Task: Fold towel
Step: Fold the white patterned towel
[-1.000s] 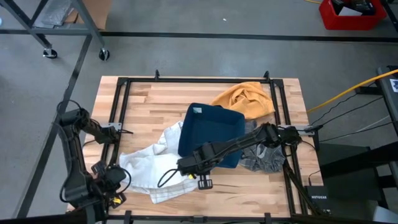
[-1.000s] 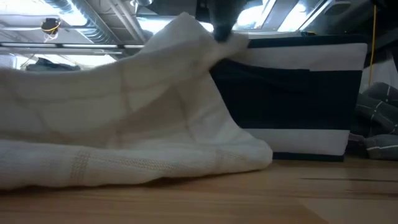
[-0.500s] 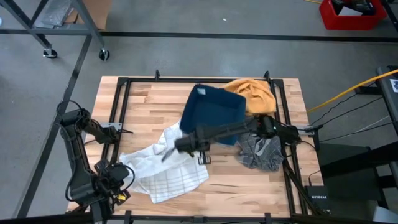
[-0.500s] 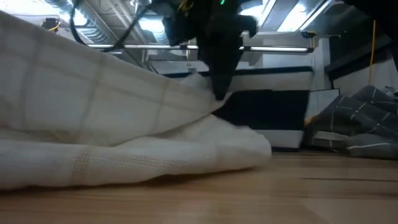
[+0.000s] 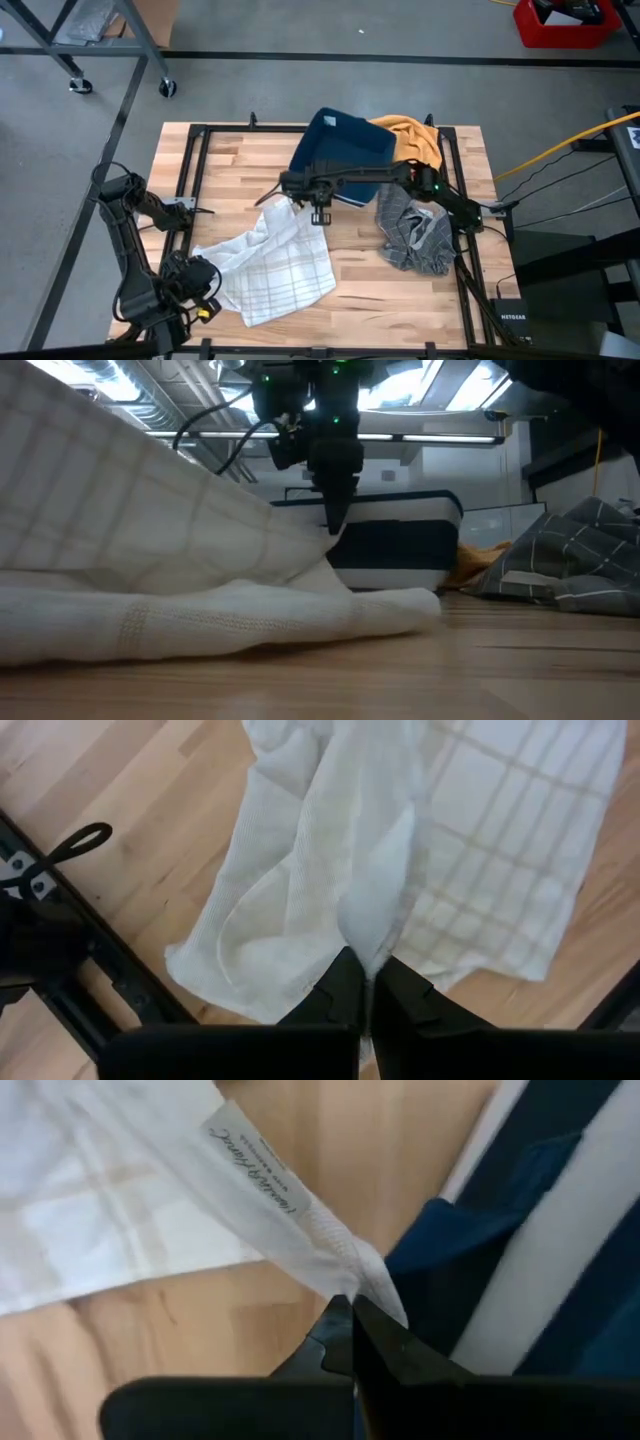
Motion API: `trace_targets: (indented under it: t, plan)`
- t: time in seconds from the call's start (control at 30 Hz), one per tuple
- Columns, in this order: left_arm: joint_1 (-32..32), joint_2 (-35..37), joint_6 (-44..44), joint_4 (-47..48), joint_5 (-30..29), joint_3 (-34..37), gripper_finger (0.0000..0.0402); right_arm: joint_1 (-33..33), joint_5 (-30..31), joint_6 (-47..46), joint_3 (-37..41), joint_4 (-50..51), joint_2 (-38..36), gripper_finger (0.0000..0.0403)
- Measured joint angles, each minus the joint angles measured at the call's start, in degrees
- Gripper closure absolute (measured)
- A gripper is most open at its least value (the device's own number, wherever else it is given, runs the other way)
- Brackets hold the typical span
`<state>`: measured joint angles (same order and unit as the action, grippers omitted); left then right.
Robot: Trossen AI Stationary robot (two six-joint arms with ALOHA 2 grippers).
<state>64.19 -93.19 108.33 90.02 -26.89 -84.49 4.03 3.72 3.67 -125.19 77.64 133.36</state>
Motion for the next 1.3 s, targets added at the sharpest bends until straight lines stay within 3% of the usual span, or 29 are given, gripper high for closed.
trace_targets:
  t: [0.17,0.37,0.63,0.97,1.3]
  plan:
    - [-0.2,0.0,-1.2,0.0,-0.2,0.0,0.0401,-1.3,-7.9,6.4,0.0,-1.1,0.0,0.0403]
    - [-0.1,0.2,-0.5,0.0,-0.9,-2.2,0.0401,-3.9,-12.6,13.3,-1.9,-1.7,0.0,0.0403]
    - [-0.9,0.2,0.3,0.0,-8.3,-8.6,0.0402,-4.8,-12.2,16.1,-9.9,-3.3,-0.2,0.0403]
    - [-3.6,0.5,-6.8,-0.1,-11.3,-16.8,0.0401,-4.1,-10.3,19.3,-9.7,-5.1,-7.5,0.0403]
    - [-8.5,6.8,-15.8,0.0,-15.5,-17.4,0.0402,-2.5,-10.4,21.9,-9.7,-5.0,-12.7,0.0403]
